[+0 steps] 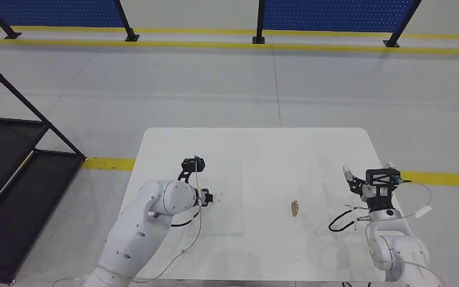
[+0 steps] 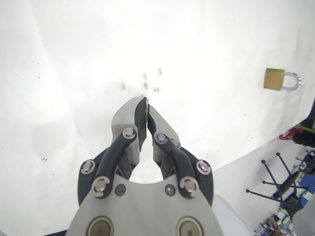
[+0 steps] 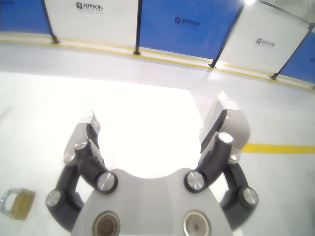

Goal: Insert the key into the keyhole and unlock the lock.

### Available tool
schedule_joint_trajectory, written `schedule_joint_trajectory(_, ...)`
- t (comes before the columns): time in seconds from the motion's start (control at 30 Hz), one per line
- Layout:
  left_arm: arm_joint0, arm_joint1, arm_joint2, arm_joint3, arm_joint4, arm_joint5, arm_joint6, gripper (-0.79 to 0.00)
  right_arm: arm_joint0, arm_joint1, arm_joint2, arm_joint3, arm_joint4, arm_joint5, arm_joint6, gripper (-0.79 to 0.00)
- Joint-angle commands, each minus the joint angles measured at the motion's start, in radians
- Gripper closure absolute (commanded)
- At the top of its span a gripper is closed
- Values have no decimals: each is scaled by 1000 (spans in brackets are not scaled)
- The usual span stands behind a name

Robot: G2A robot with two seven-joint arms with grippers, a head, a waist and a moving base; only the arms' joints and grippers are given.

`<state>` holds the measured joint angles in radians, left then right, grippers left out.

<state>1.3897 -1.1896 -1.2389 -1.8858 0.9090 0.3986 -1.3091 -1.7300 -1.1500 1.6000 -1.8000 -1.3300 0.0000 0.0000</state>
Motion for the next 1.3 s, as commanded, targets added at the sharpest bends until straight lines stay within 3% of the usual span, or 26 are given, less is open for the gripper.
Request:
schedule_joint_trajectory(0.0,8,2,-13,-26,-17,-7,-7,0,0,0,0,0,0,0,0,-785)
schedule_joint_trajectory(0.17,39,6,-85,-77,-146,-20,-3,0,0,0,0,0,0,0,0,-785)
schedule_joint_trajectory(0.33,82,11,-204,-77,-378,-71,17,0,0,0,0,0,0,0,0,-785)
schedule_joint_trajectory(0.53,136,17,-362,-13,-705,-182,17,0,0,0,0,0,0,0,0,-785)
schedule_joint_trajectory(0.67,154,19,-421,62,-898,-234,-8,0,0,0,0,0,0,0,0,-785)
schedule_joint_trajectory(0.9,150,30,-489,181,-1143,-314,-101,0,0,0,0,0,0,0,0,-785)
schedule_joint_trajectory(1.27,135,36,-494,214,-1178,-332,-121,0,0,0,0,0,0,0,0,-785)
